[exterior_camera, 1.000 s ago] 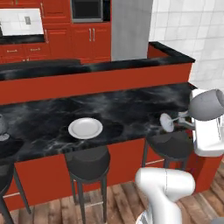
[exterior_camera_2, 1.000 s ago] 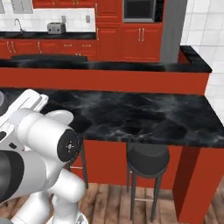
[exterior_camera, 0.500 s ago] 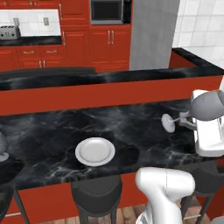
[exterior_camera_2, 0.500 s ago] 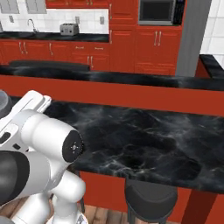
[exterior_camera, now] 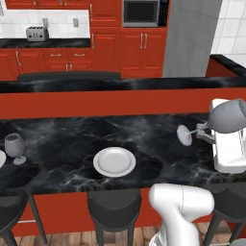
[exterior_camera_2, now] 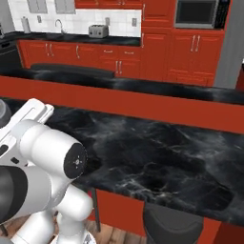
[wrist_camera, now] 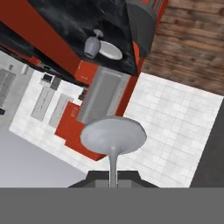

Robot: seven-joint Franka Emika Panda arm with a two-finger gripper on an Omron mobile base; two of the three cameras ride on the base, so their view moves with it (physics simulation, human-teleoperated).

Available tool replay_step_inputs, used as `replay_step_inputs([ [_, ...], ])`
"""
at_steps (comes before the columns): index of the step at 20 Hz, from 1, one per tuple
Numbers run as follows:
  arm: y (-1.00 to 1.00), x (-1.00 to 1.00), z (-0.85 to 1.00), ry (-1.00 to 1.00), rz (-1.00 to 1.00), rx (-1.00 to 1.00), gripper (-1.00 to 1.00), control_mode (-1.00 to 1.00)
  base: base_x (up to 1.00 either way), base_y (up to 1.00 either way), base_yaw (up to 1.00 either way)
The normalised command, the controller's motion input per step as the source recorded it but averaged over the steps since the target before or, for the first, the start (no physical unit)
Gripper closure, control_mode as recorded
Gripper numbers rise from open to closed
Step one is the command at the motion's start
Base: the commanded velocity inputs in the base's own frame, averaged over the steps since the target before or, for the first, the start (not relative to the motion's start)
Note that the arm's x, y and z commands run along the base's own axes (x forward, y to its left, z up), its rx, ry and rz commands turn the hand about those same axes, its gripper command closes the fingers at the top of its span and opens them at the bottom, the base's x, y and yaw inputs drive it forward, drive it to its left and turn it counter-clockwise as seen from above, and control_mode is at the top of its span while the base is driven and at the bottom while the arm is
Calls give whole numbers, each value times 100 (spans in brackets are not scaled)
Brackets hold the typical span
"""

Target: Retrieve the wine glasses from the counter and place one next to each plate.

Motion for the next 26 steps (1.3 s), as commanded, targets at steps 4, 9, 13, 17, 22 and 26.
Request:
replay_step_inputs([
  [4, 0, 0, 0, 0, 0, 0, 100, 100, 11, -12, 38],
  [9, 0, 0, 0, 0, 0, 0, 100, 100, 30, -17, 3],
  [13, -45, 36, -6, 19, 1, 0, 100, -100, 0, 0, 0],
  [17, -57, 22, -10, 11, 3, 0, 100, -100, 0, 0, 0],
  [22, -51, 7, -13, 1, 8, 0, 100, -100, 0, 0, 0],
  [26, -35, 26, -21, 0, 7, 0, 100, -100, 0, 0, 0],
])
